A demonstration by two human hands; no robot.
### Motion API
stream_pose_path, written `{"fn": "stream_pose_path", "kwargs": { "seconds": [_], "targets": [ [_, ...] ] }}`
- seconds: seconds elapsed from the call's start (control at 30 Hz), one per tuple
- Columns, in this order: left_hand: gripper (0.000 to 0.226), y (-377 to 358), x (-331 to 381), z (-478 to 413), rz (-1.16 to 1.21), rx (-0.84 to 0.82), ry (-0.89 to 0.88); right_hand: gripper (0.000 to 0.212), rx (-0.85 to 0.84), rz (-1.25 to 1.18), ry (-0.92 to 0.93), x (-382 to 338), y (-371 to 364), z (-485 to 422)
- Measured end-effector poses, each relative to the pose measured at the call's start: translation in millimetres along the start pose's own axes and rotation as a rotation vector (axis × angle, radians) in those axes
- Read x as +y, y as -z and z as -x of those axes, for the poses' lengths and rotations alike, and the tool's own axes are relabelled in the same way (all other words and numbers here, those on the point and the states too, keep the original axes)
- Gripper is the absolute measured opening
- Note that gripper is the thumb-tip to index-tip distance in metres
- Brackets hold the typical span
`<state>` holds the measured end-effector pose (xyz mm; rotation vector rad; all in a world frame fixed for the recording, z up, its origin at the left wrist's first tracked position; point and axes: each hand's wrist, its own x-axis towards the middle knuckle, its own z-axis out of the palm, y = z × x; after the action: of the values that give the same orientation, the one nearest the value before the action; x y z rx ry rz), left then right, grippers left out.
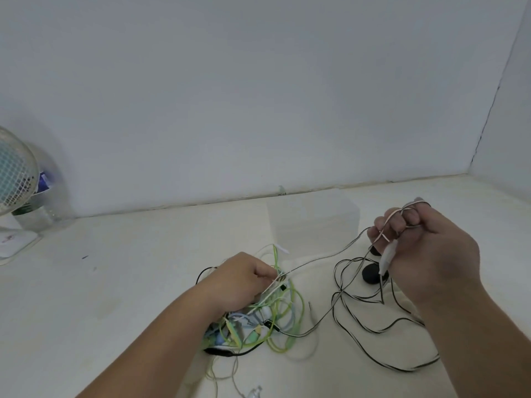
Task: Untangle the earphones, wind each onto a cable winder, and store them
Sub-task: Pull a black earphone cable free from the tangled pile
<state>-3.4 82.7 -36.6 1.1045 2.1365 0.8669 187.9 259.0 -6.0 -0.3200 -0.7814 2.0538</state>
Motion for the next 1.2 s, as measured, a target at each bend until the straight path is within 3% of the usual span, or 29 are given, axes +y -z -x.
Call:
{"fn": "stream_pose_path", "kwargs": {
  "seconds": [0.1, 0.27, 0.43, 0.63, 0.8, 0.93, 1.1, 1.2],
  "targets": [
    [0.018, -4, 6, -2, -0.19, -0.013, -0.031, 0.033, -0.004, 0.013, -0.022, 4, 0, -1],
    [0.018, -12, 6, -7, -0.289, 0.017, -0.027, 0.035, -0.009, 0.031, -0.039, 8, 0, -2],
    [0.013, -21, 0, -5, -0.284, 0.239, -0.022, 0.033, 0.006, 0.024, -0.018, 6, 2, -2],
    [0.005, -9, 3, 6, -0.305, 0.255, -0.087, 0.03, 0.067, -0.002, 0.029, -1, 6, -5],
    [0.02, -7, 5, 13, -0.185, 0.42, -0.135, 0.027, 0.146, -0.015, 0.117, -3, 12, -9],
    [0.03, -5, 1, 14, -0.171, 0.456, -0.107, 0.027, 0.228, -0.054, 0.203, -7, 15, -10],
    [0.031, 12, -2, 13, -0.351, 0.608, 0.0, 0.029, 0.212, -0.043, 0.159, -9, 15, -10],
    [0.031, 27, -6, 16, -0.463, 0.707, 0.101, 0.034, 0.139, 0.168, 0.108, -7, 7, -5]
  ]
}}
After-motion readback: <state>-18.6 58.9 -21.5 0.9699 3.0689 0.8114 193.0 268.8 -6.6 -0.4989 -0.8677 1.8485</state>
